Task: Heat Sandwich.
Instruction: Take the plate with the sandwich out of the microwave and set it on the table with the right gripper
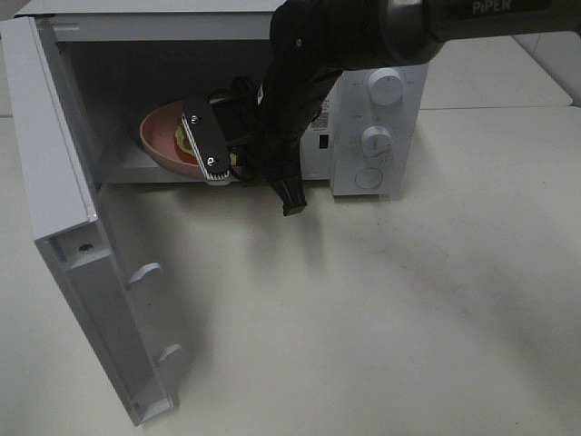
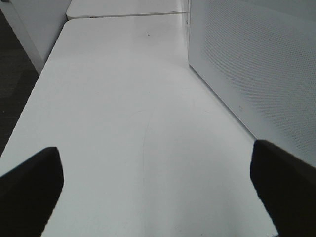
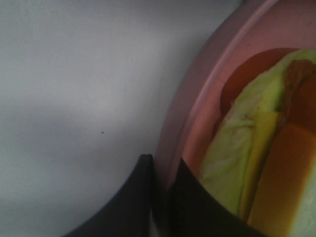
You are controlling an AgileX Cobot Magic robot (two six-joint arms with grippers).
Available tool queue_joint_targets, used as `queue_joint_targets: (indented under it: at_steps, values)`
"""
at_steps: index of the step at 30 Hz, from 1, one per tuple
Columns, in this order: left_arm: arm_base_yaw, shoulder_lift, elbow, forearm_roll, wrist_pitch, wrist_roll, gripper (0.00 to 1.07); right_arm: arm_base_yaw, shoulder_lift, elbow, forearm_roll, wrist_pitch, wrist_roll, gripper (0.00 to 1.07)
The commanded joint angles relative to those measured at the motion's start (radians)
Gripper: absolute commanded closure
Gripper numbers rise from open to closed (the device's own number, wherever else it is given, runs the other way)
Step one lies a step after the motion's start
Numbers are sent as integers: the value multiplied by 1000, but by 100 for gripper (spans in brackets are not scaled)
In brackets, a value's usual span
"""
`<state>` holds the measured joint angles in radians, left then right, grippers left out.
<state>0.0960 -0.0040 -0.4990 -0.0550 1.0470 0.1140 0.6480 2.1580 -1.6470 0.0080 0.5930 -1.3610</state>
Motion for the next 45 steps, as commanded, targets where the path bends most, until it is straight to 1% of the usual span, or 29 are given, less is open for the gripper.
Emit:
queue_joint_targets:
  at_steps: [1,11,16,18,24,27,30,31,33,35,36,40,41,44,45]
  values:
    - [-3,-21,4,-7,-11,3,9,3,-52,28,-8,-13,-2,107]
    - [-3,-21,4,-7,-11,3,9,39,-146,119,-8,-32,-20,107]
    - [-3,-21,4,-7,-11,3,9,67,-215,194,-41,-32,-20,107]
    - [-3,-21,4,-7,-11,3,9,73,-224,205,-43,-31,-20,107]
    - [-3,-21,4,-7,-11,3,9,109,-316,302,-60,-32,-17,107]
    - [-3,-21,4,-7,-11,3,9,111,-346,331,-67,-32,-17,107]
    - [-3,-21,4,-7,-11,3,9,120,-405,396,-110,-32,-12,107]
    - [-3,-21,4,-7,-11,3,9,120,-405,396,-110,-32,-12,107]
    - [-3,-21,4,-7,-11,3,9,123,-456,449,-113,-46,-3,107]
    - [-3,-21,4,-7,-11,3,9,132,-486,483,-119,-57,7,107]
    - [-3,-21,4,-7,-11,3,9,132,-486,483,-119,-57,7,107]
    - [-3,-21,4,-7,-11,3,9,134,-568,559,-131,-57,36,107]
    - [-3,-21,4,-7,-11,3,9,134,-568,559,-131,-57,36,107]
    - [-3,-21,4,-7,-11,3,9,134,-637,620,-138,-52,64,107]
    - [-3,-21,4,-7,-11,3,9,134,-637,620,-138,-52,64,107]
